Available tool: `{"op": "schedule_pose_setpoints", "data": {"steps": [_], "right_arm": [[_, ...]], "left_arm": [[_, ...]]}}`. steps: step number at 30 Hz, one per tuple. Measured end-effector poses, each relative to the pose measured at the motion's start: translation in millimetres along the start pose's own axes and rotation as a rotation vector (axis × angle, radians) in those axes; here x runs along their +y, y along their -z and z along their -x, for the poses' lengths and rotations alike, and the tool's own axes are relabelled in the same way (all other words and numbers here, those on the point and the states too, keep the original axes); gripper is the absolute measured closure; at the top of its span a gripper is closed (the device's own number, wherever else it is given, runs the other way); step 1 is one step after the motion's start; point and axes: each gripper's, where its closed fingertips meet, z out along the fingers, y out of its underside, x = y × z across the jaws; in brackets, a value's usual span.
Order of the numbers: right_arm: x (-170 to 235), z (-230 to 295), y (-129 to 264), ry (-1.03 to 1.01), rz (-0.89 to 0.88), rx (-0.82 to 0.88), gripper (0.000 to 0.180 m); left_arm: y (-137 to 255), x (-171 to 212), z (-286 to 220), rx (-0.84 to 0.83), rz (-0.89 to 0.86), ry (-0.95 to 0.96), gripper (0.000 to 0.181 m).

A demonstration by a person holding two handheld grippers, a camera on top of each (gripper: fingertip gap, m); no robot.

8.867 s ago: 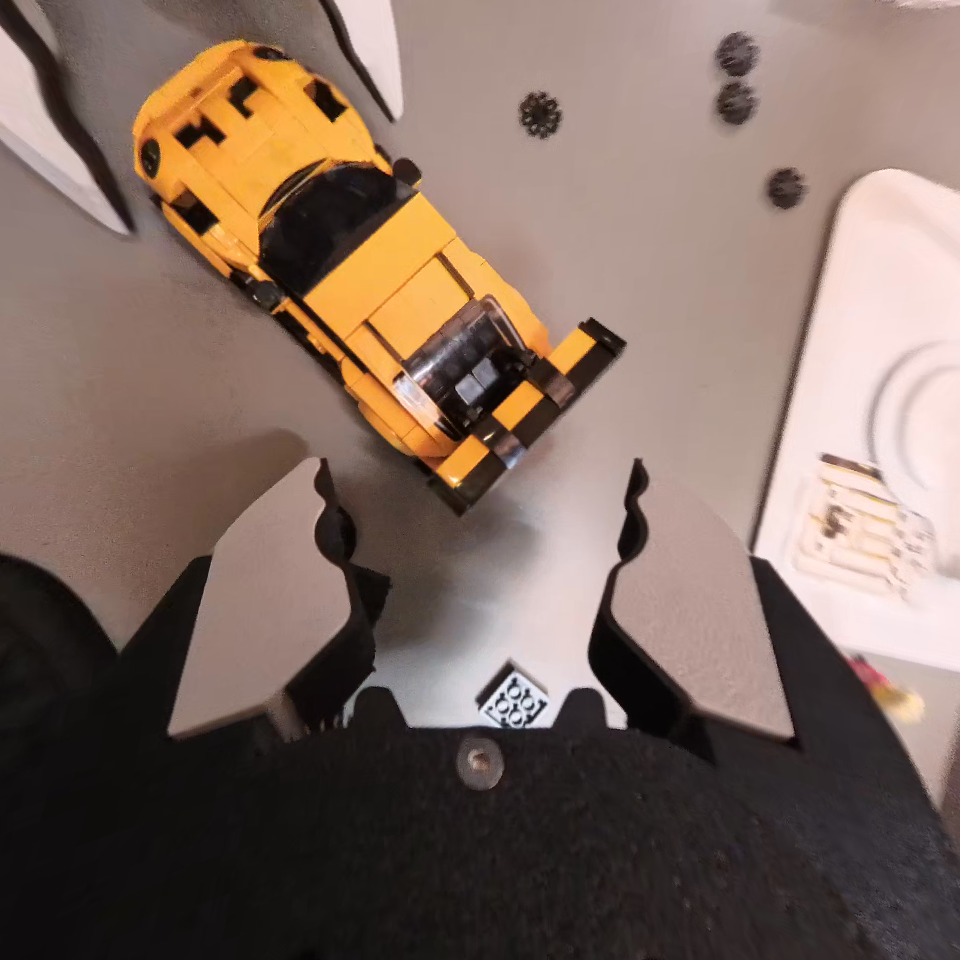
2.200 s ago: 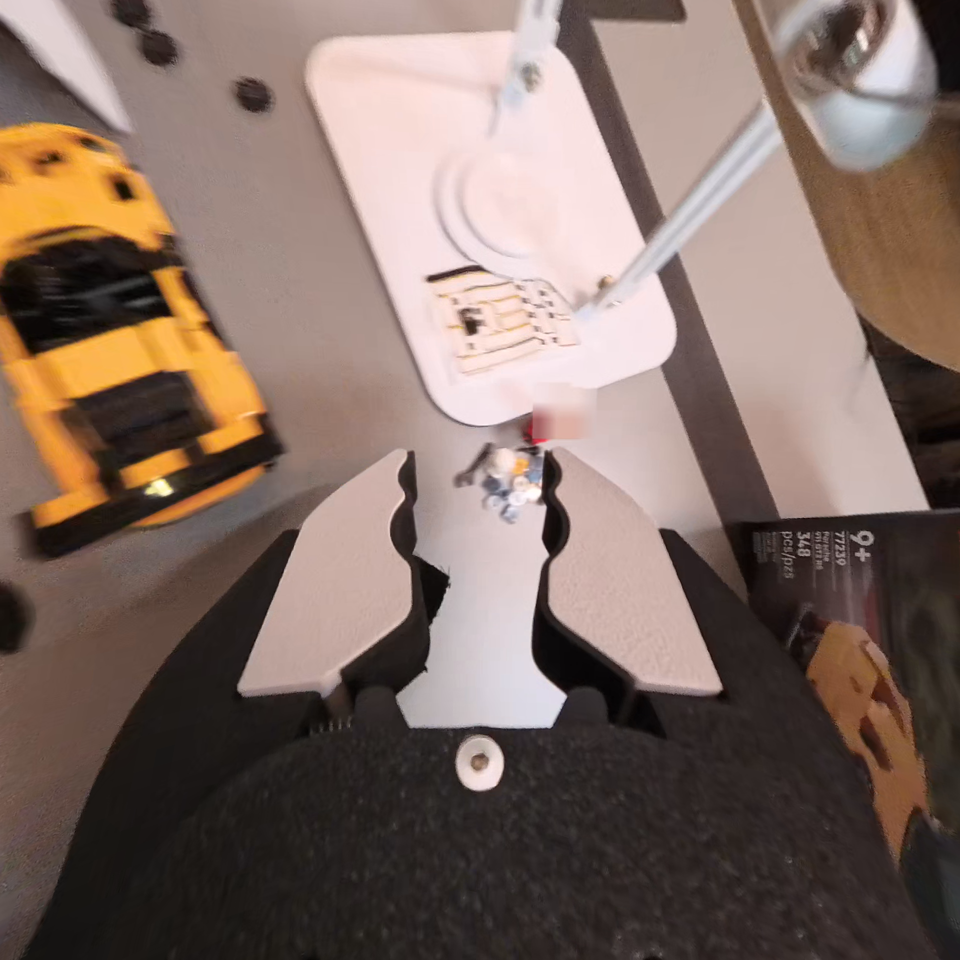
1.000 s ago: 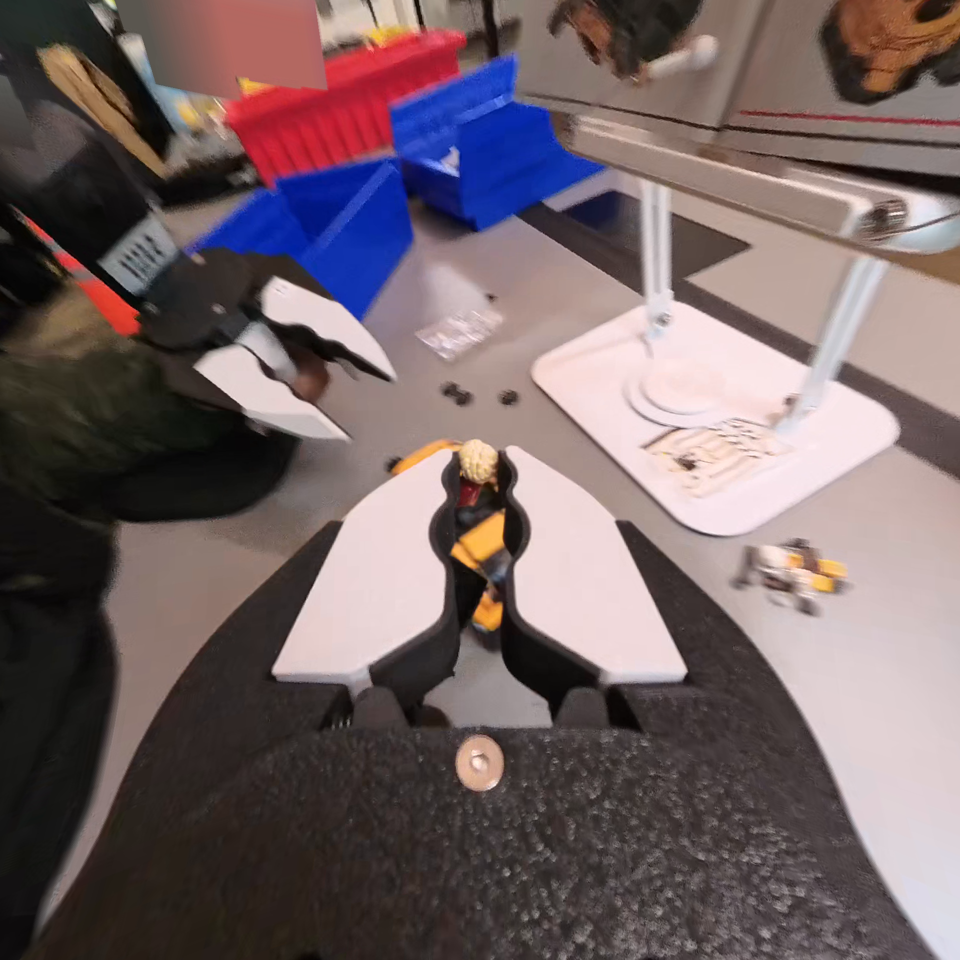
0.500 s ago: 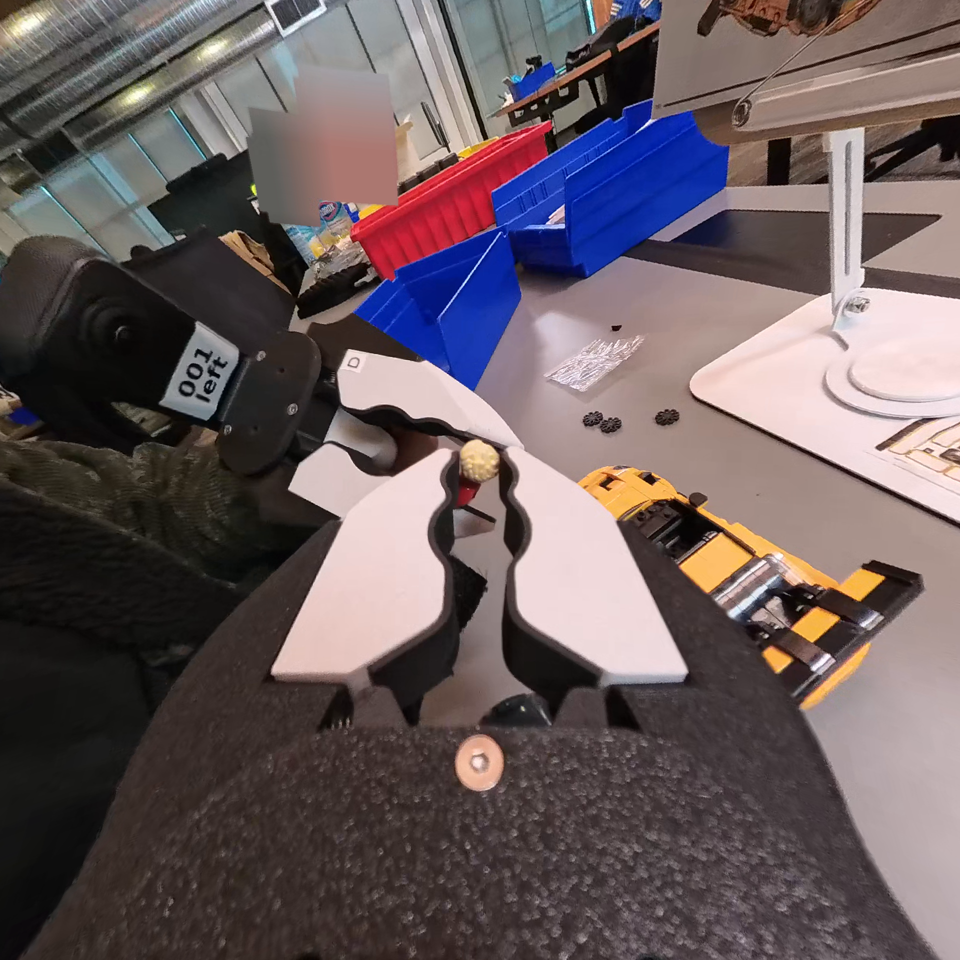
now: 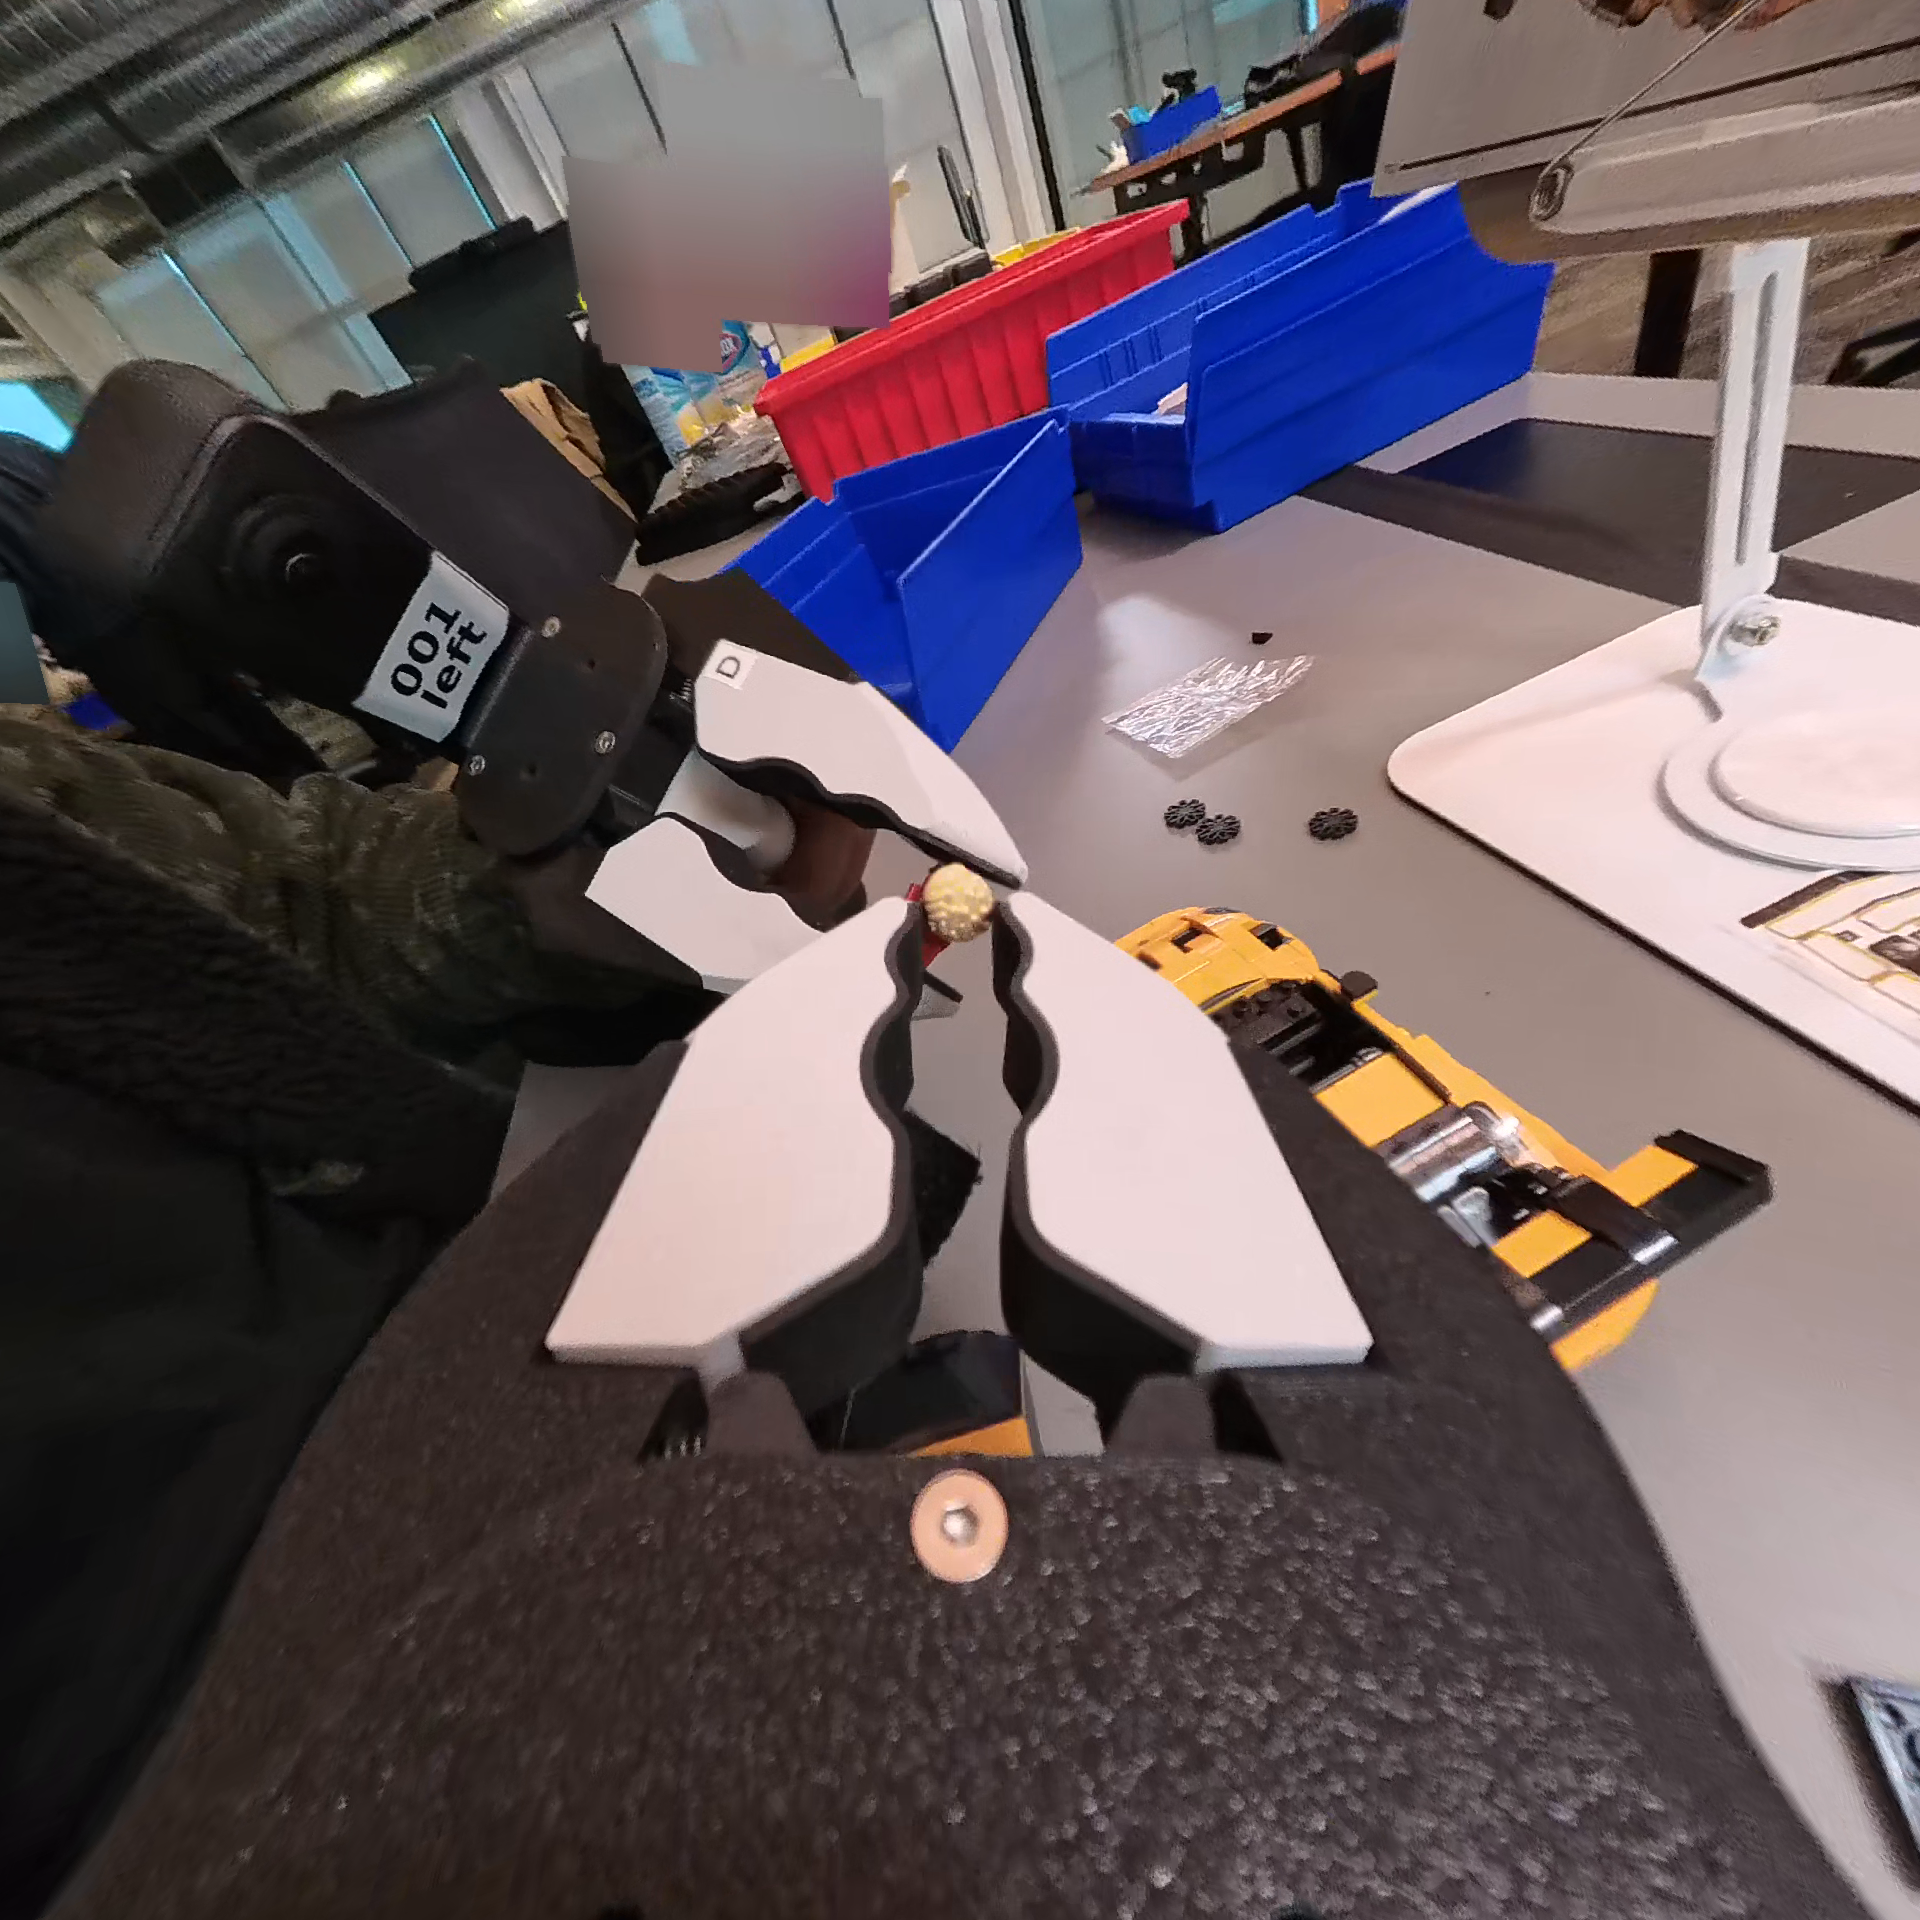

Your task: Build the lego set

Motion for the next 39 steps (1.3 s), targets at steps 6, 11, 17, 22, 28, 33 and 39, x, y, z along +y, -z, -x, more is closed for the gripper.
{"op": "schedule_pose_setpoints", "data": {"steps": [6,11,17,22,28,33,39], "right_arm": [[-1,2,2,0.001,-0.013,-0.037,0.168],[-1,3,3,0.001,-0.017,-0.047,0.168],[-2,6,4,-0.003,-0.026,-0.058,0.168],[-3,8,5,0.010,-0.026,-0.068,0.169],[-5,10,6,0.017,-0.032,-0.075,0.169],[-7,12,7,0.003,-0.047,-0.089,0.169],[-10,15,8,0.001,-0.060,-0.104,0.169]], "left_arm": [[1,-2,-2,0.033,-0.016,0.053,0.157],[2,-4,-3,0.041,-0.025,0.068,0.157],[4,-6,-4,0.049,-0.034,0.073,0.157],[6,-9,-5,0.075,-0.052,0.104,0.158],[7,-11,-5,0.076,-0.067,0.108,0.158],[9,-14,-4,0.074,-0.081,0.117,0.158],[11,-17,-4,0.087,-0.099,0.142,0.158]]}}
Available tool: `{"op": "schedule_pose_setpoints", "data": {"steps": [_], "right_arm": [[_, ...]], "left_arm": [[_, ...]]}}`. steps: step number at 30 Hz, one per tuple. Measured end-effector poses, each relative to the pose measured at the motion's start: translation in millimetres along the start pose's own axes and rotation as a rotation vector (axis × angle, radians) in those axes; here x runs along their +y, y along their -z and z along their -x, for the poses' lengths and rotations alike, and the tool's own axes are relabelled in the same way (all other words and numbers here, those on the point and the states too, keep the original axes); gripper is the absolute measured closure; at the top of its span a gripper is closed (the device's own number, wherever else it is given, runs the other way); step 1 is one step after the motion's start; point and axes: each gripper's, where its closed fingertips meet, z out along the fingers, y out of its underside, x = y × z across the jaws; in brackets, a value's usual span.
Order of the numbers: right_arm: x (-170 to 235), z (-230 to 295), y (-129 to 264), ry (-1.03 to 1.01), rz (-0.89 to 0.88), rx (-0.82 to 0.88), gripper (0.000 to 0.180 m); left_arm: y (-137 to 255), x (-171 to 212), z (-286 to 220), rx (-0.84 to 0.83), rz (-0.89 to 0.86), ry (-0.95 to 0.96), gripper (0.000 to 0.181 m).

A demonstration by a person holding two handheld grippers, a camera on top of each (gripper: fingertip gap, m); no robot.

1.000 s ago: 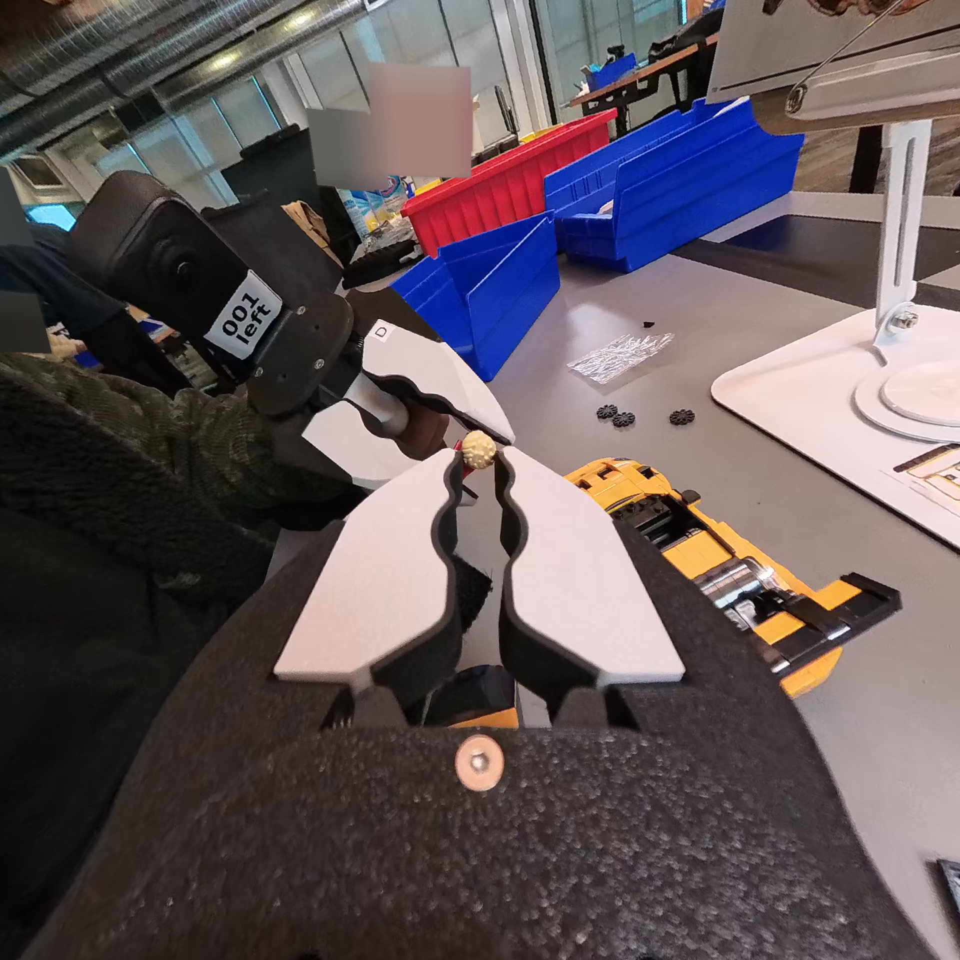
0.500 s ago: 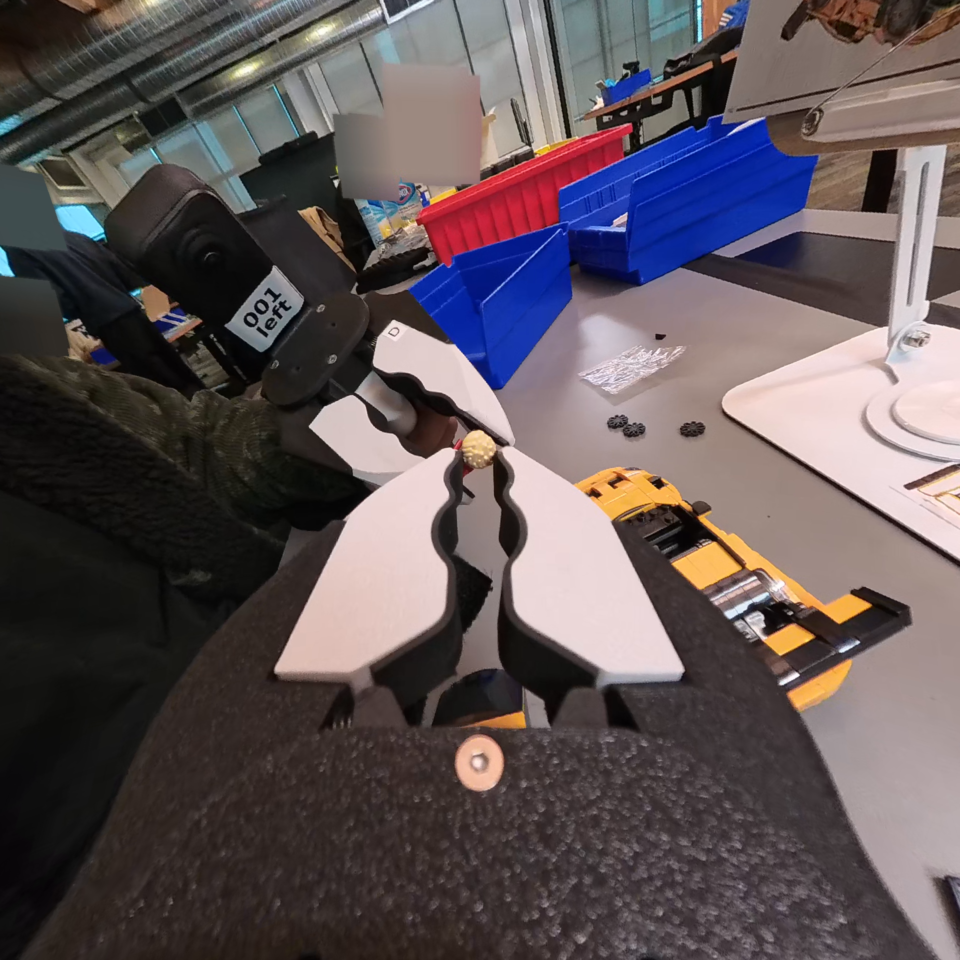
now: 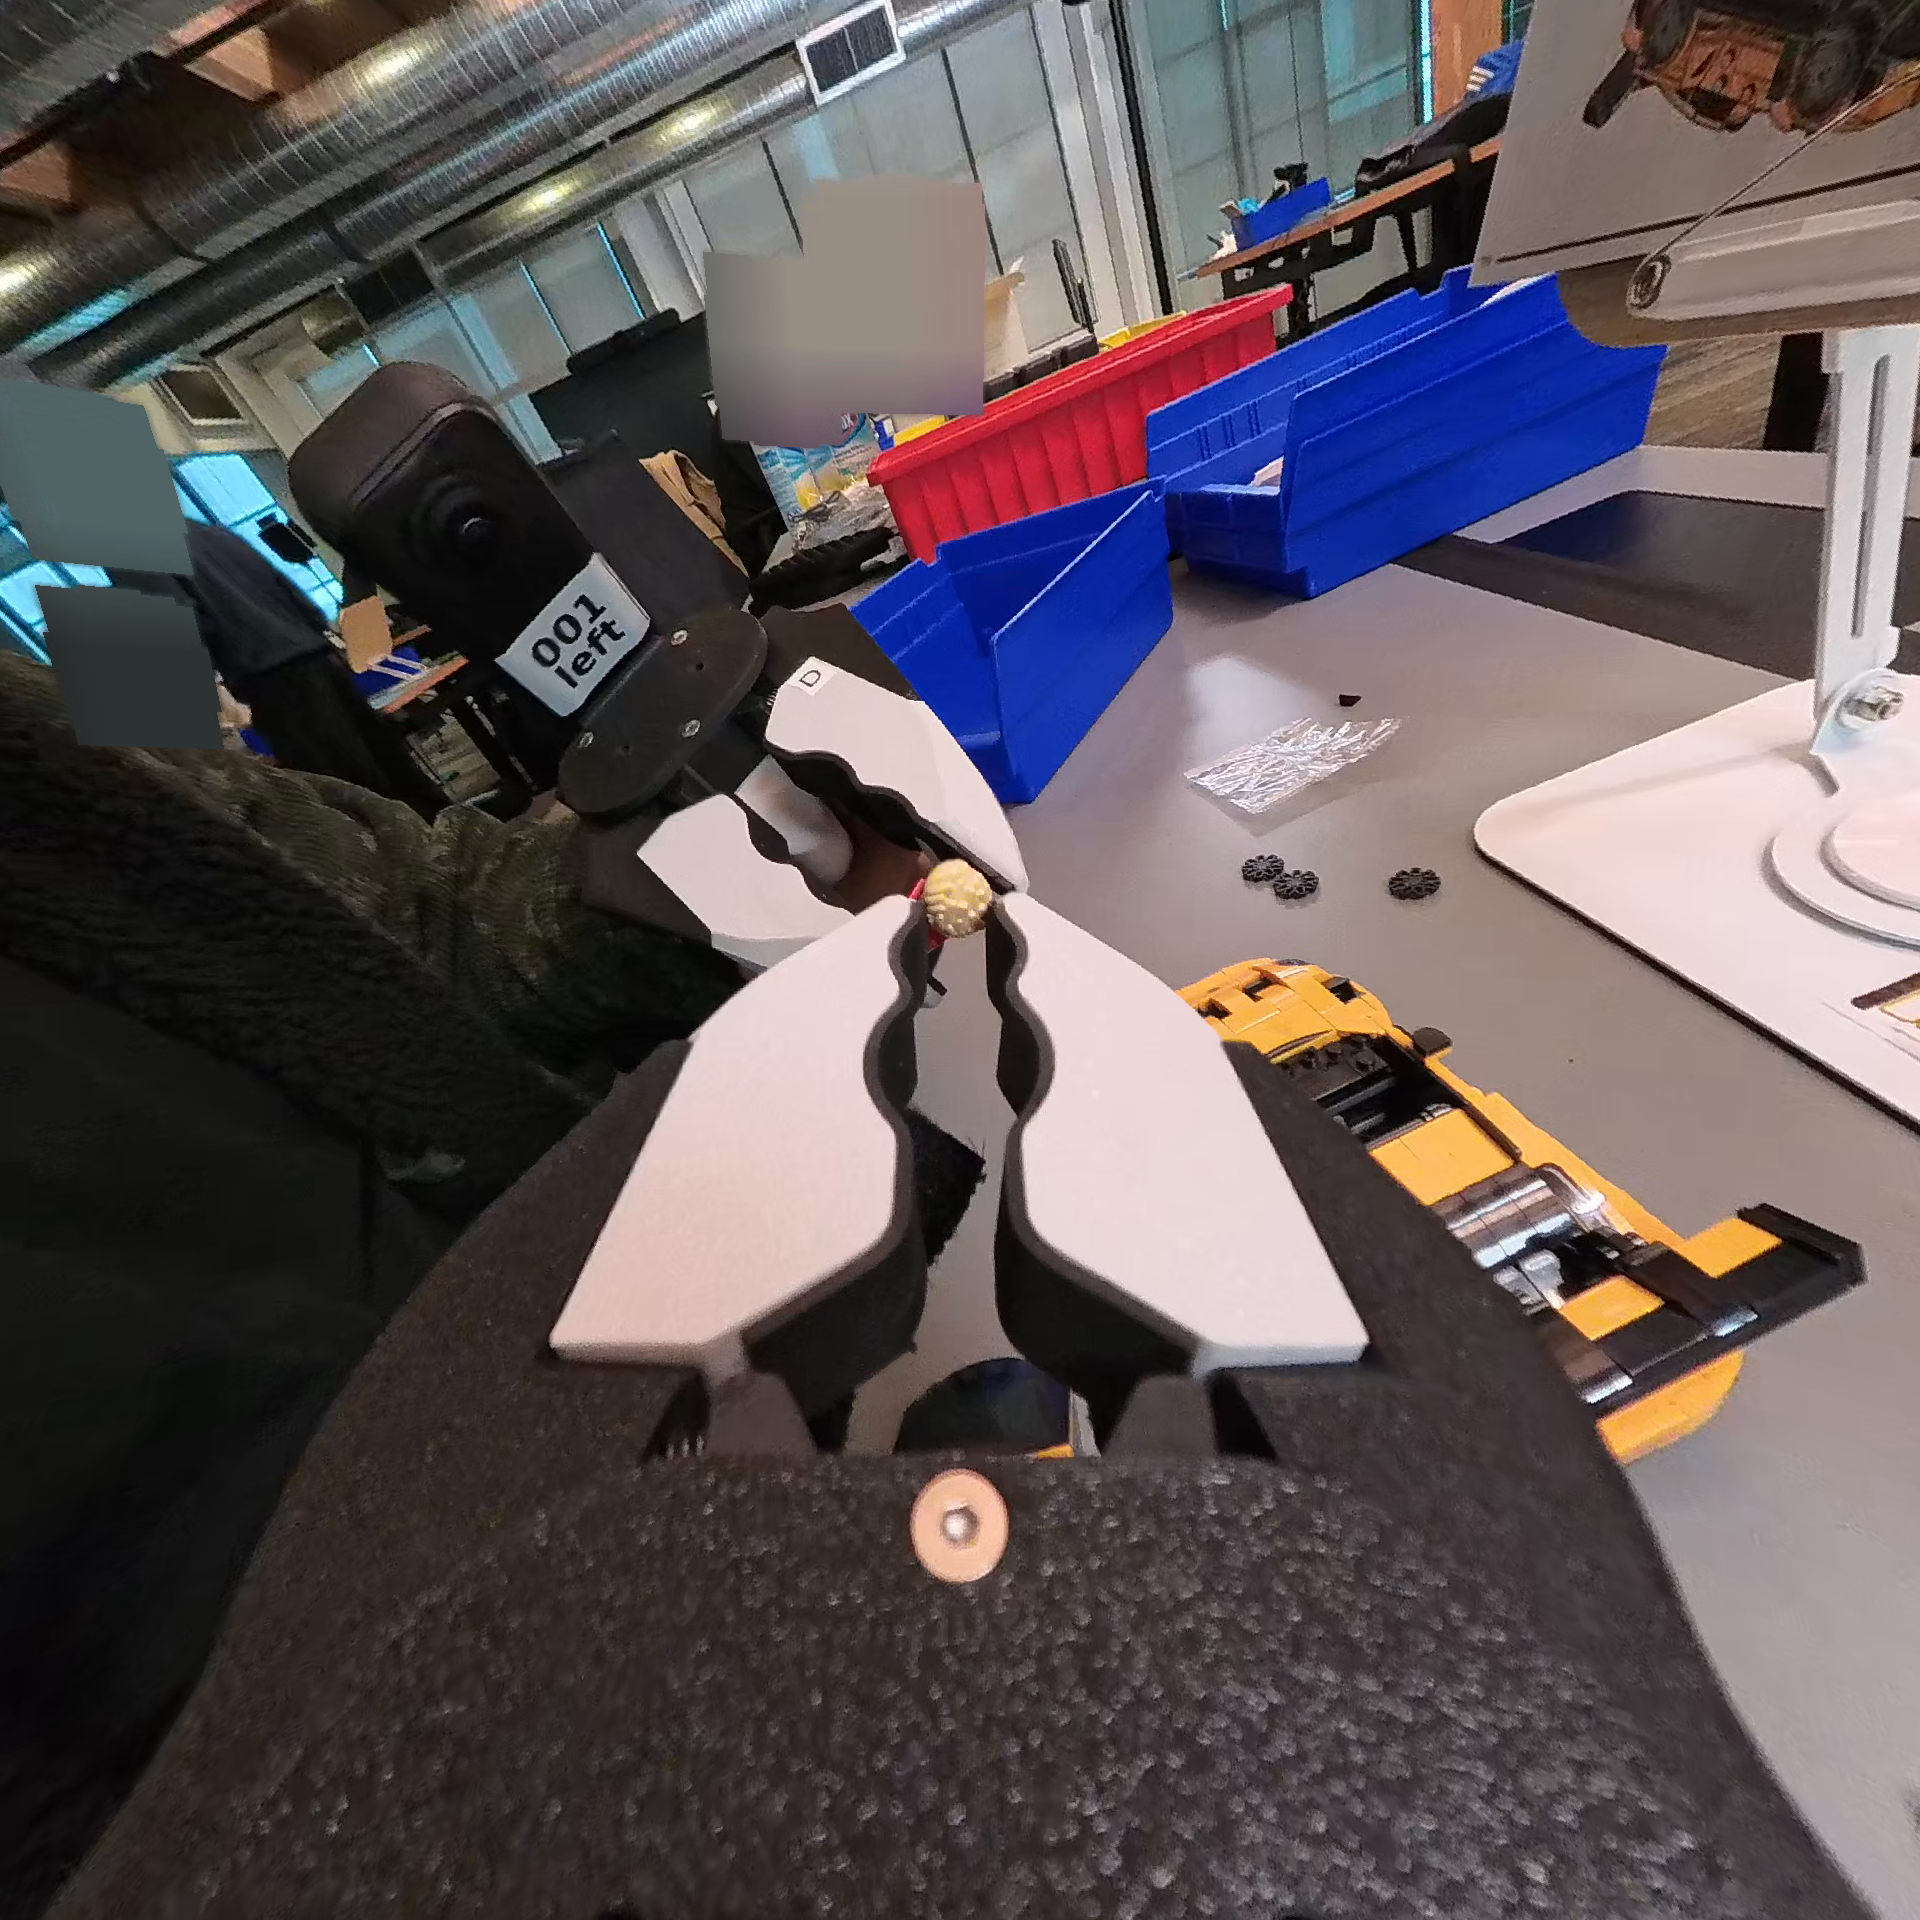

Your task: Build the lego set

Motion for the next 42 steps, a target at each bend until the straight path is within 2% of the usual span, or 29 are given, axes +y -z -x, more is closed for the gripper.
{"op": "schedule_pose_setpoints", "data": {"steps": [15,18,22,24,27,29,31,36,42], "right_arm": [[-7,3,3,-0.039,-0.026,-0.013,0.170],[-27,-6,23,-0.059,-0.117,0.017,0.170],[-23,-8,24,0.026,-0.074,0.088,0.170],[-22,-28,33,0.054,-0.043,0.193,0.170],[-11,-76,64,0.053,0.069,0.407,0.170],[4,-116,92,0.117,0.207,0.588,0.169],[25,-146,113,0.169,0.374,0.696,0.169],[59,-183,129,0.202,0.600,0.742,0.168],[76,-194,125,0.158,0.654,0.683,0.158]], "left_arm": [[4,-9,0,-0.017,-0.036,-0.016,0.158],[7,-3,6,-0.040,-0.018,-0.020,0.158],[11,-13,9,-0.040,-0.063,0.000,0.158],[9,-9,10,-0.041,-0.048,-0.002,0.158],[7,0,16,-0.053,-0.021,0.019,0.158],[7,2,21,-0.064,-0.023,0.035,0.158],[6,5,24,-0.076,-0.020,0.047,0.158],[7,7,28,-0.085,-0.036,0.070,0.158],[6,11,30,-0.086,-0.027,0.075,0.158]]}}
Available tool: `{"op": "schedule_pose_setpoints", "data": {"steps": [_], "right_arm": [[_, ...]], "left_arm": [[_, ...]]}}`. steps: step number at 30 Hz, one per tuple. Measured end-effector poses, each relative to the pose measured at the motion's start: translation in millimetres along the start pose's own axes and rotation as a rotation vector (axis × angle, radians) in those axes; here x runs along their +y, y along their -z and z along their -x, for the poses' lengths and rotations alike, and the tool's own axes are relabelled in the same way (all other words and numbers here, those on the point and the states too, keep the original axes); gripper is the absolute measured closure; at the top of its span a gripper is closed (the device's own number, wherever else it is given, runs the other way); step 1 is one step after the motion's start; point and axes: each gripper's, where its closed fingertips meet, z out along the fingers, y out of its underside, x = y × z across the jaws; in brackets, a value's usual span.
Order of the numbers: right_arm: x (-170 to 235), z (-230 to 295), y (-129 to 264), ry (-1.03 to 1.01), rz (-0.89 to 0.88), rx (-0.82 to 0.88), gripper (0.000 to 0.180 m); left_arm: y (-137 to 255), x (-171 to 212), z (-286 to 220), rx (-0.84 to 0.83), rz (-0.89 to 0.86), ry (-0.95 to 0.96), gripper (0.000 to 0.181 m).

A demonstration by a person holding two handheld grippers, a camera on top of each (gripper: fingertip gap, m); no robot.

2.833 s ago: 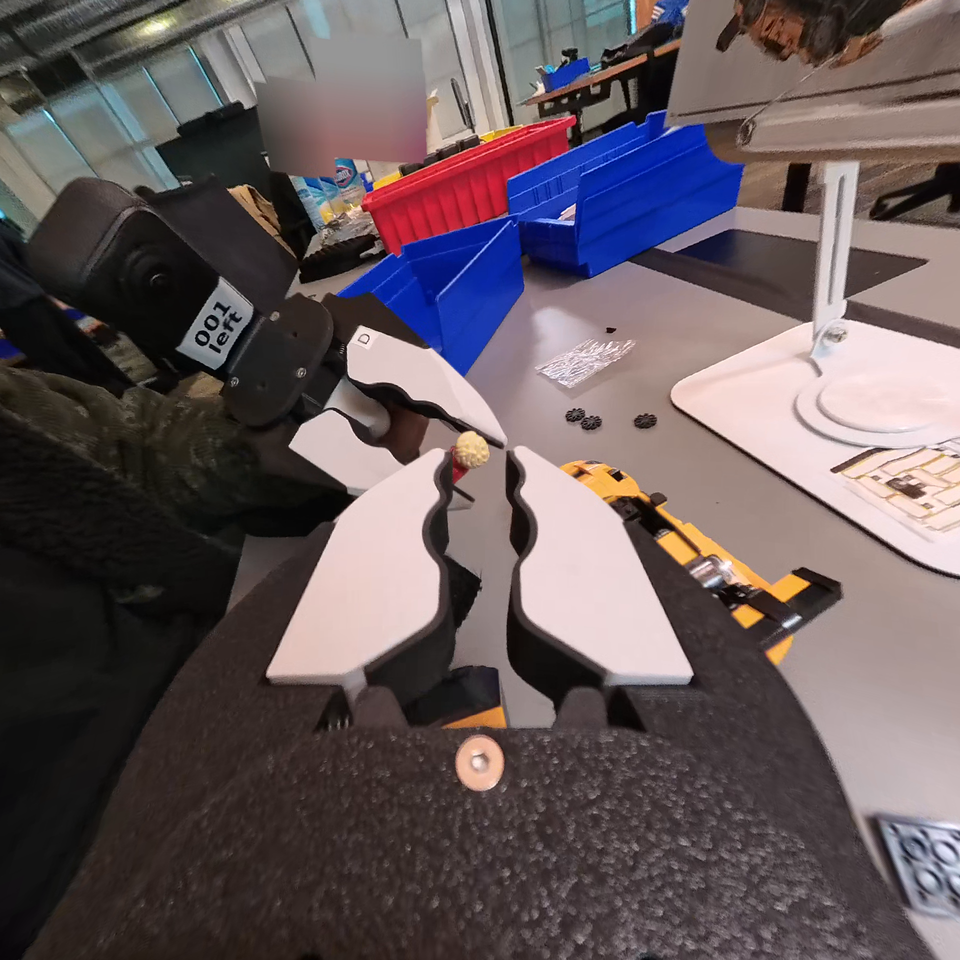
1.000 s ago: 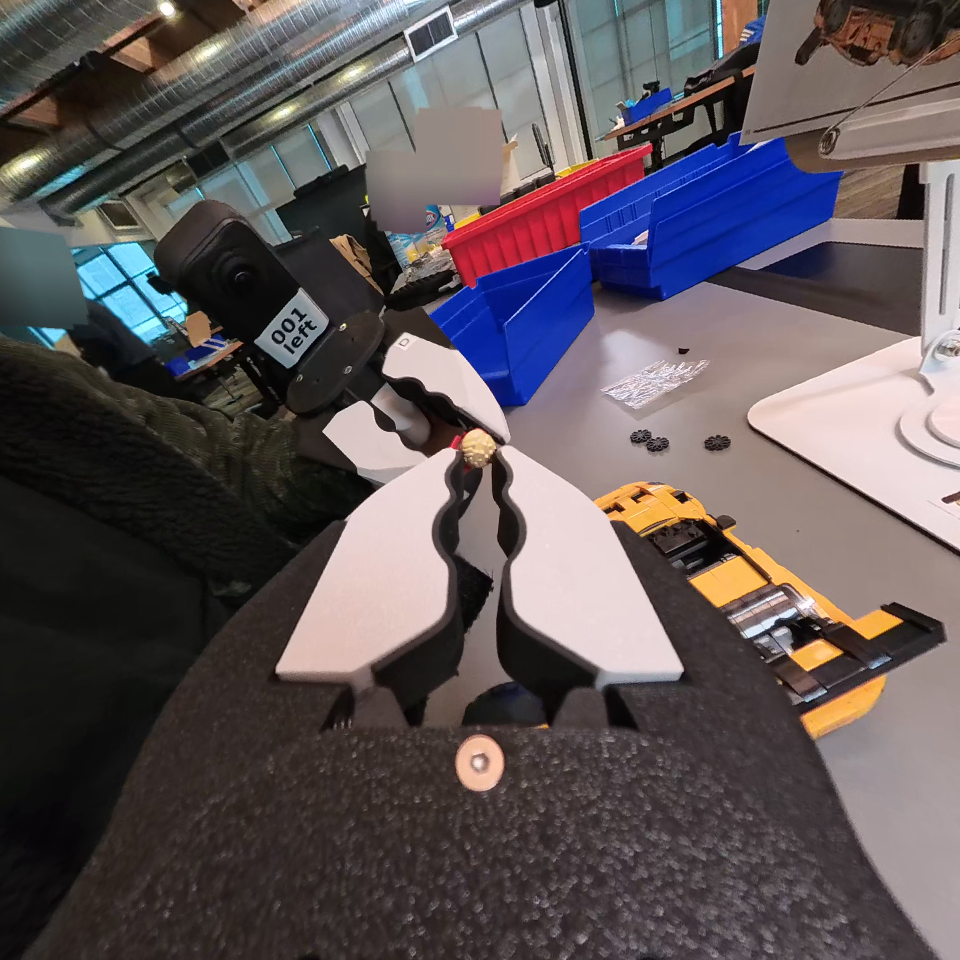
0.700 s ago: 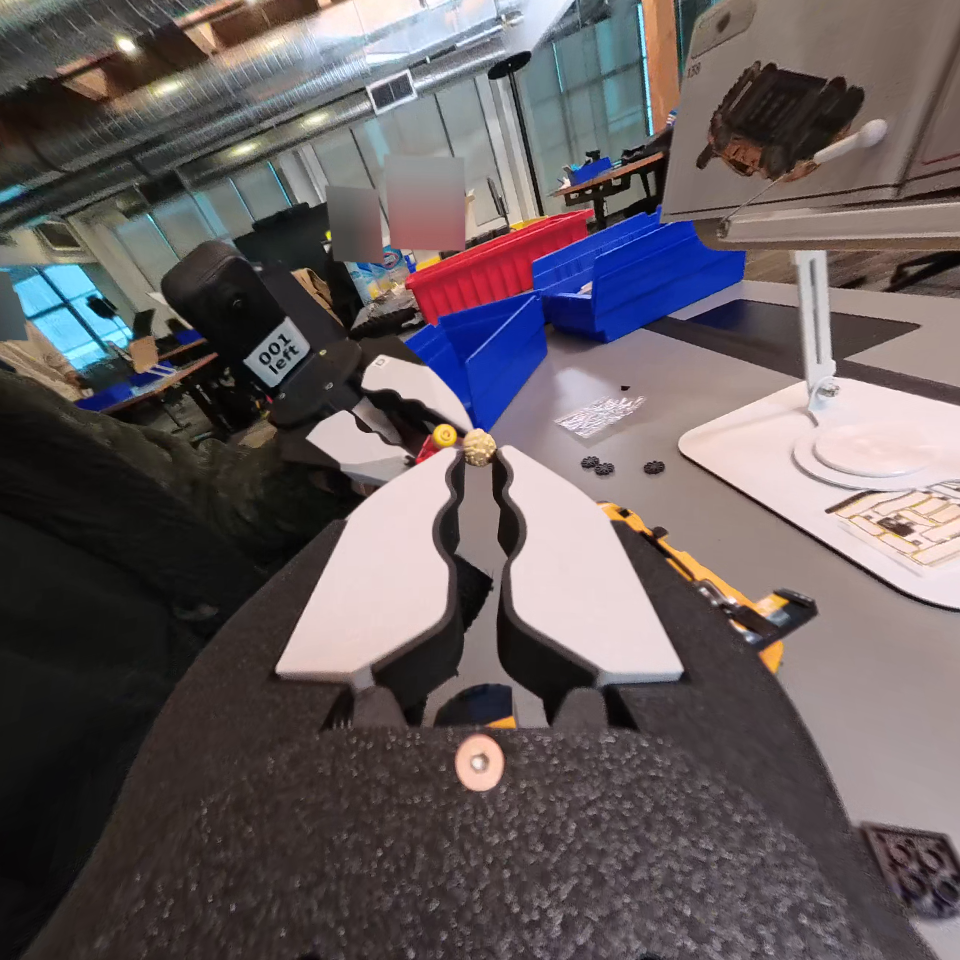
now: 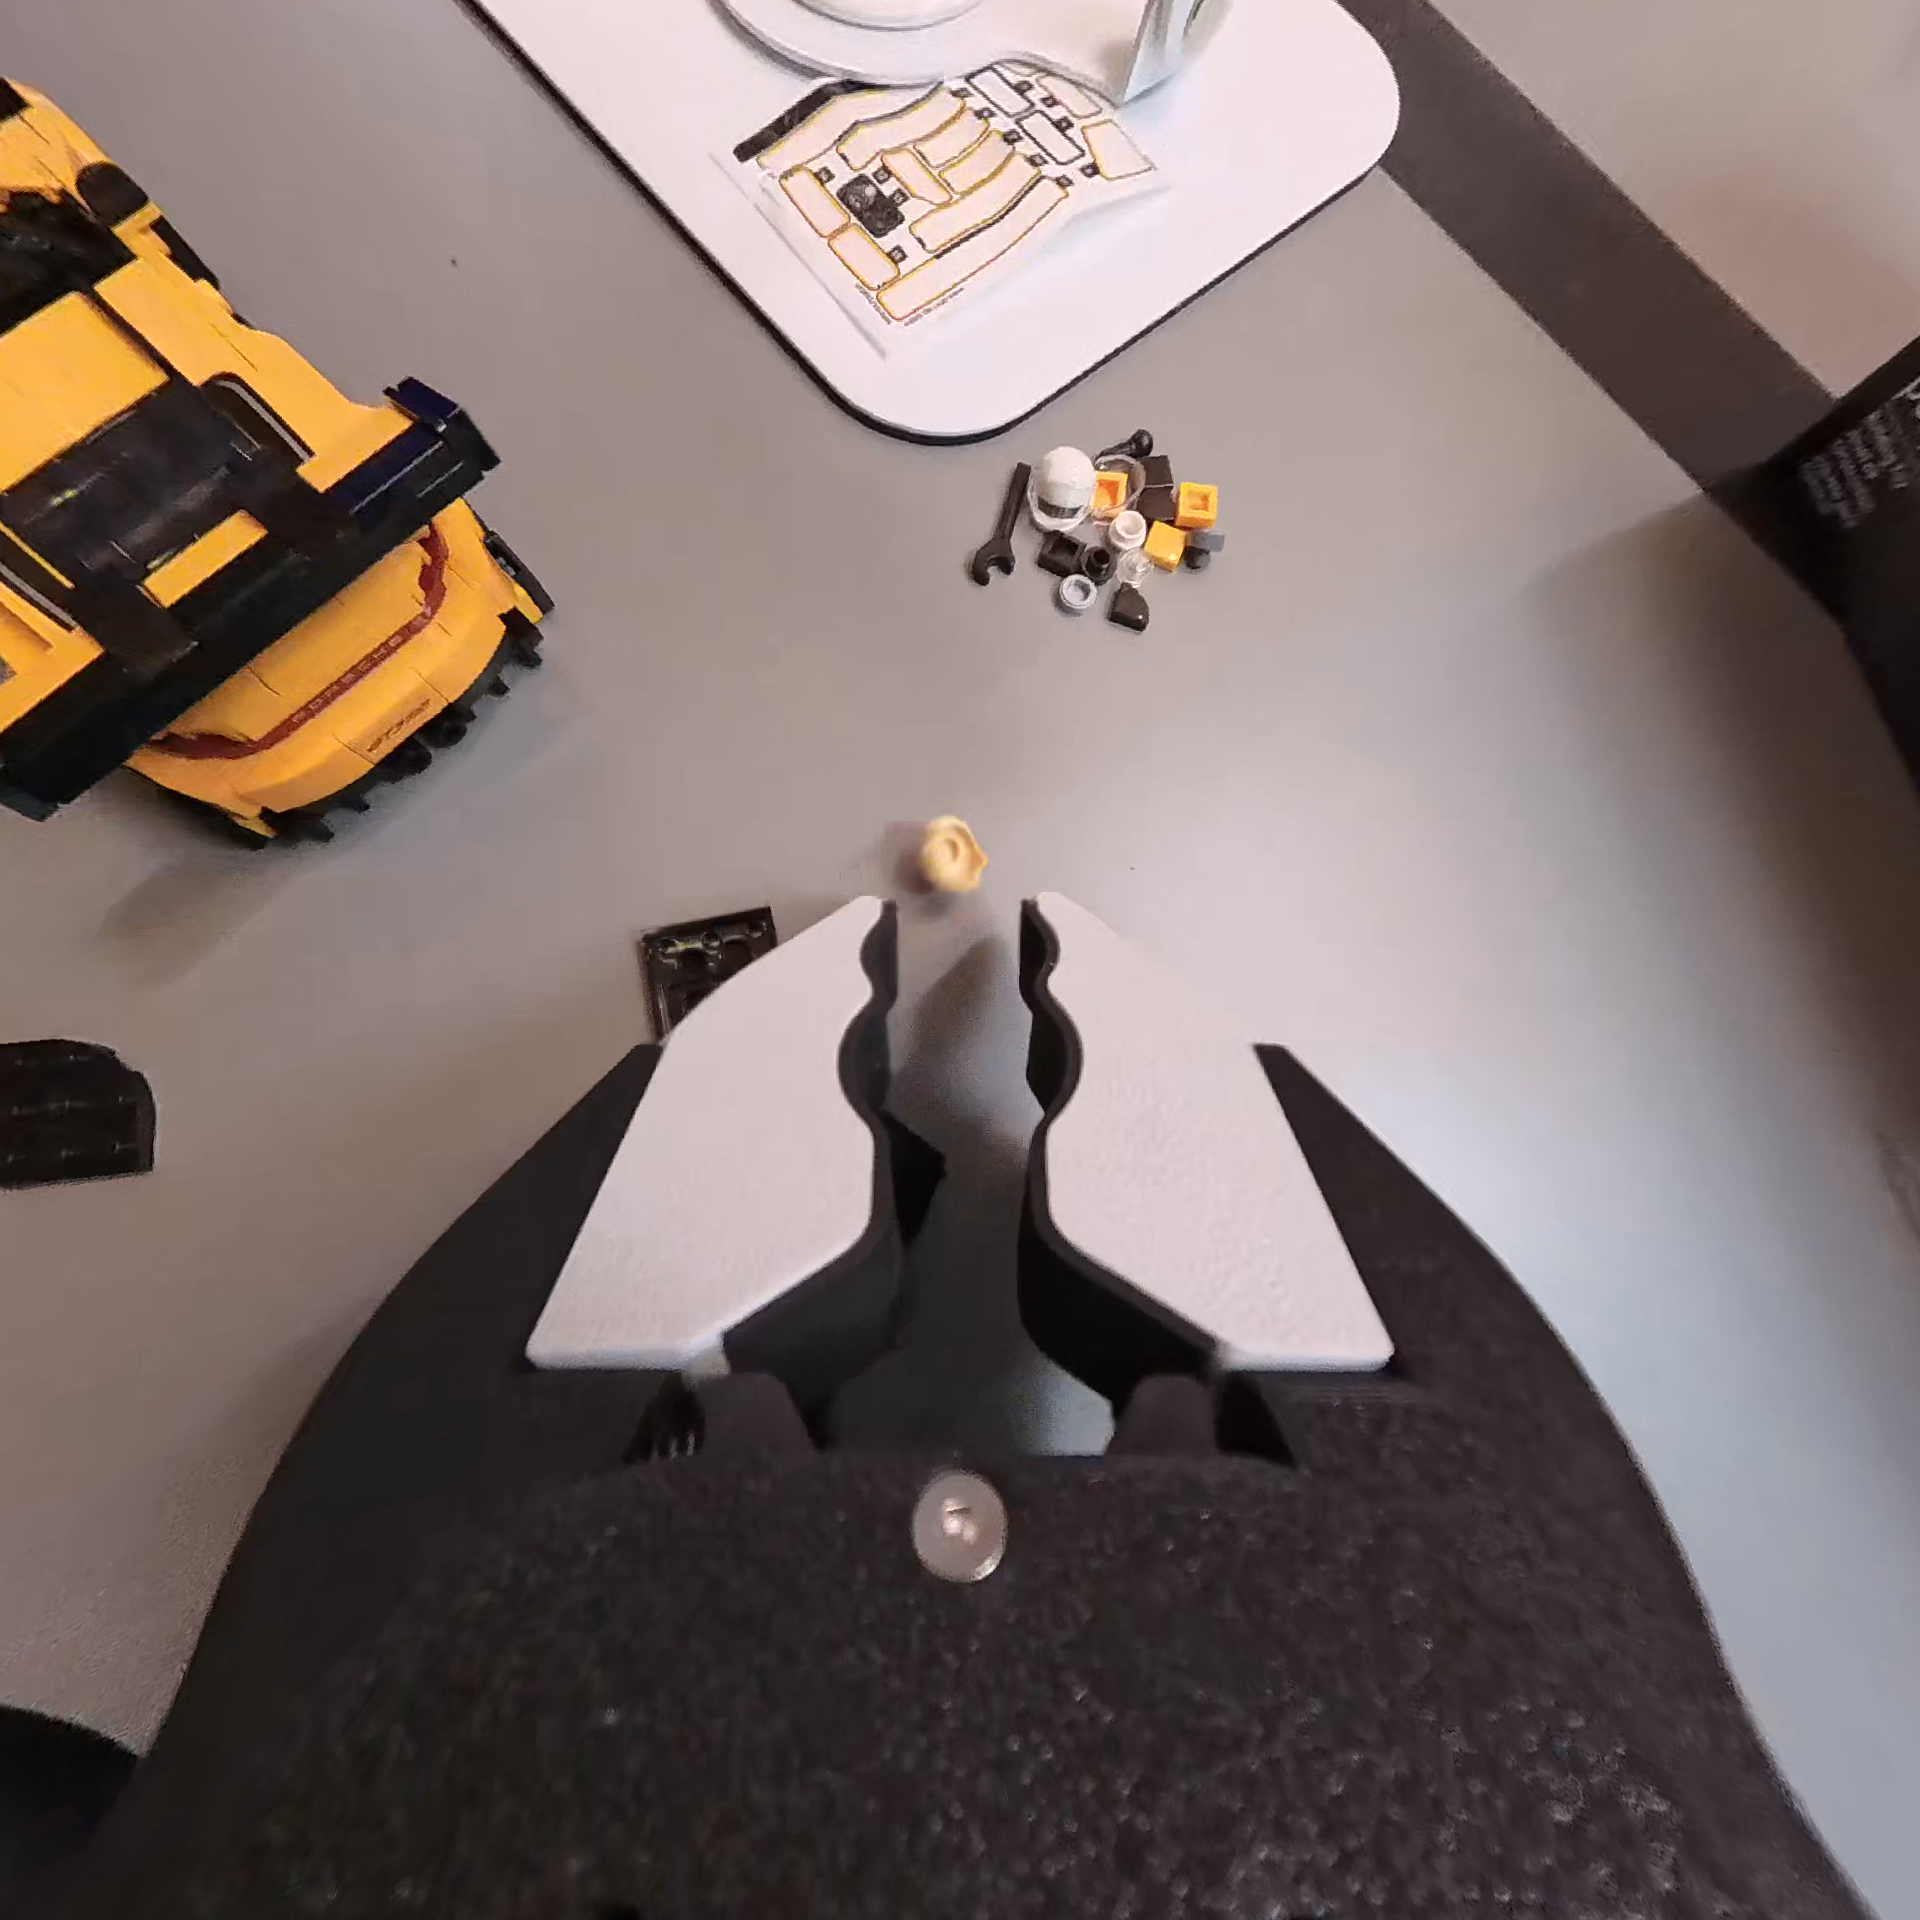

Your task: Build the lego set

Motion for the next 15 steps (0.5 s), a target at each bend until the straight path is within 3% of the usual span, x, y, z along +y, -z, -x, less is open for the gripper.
{"op": "schedule_pose_setpoints", "data": {"steps": [8,15], "right_arm": [[-51,-3,12,0.235,-0.131,-0.087,0.154],[-63,-7,-40,0.420,-0.022,-0.231,0.154]], "left_arm": [[-5,8,-3,0.036,0.024,0.013,0.158],[-8,17,-4,0.042,0.056,0.008,0.158]]}}
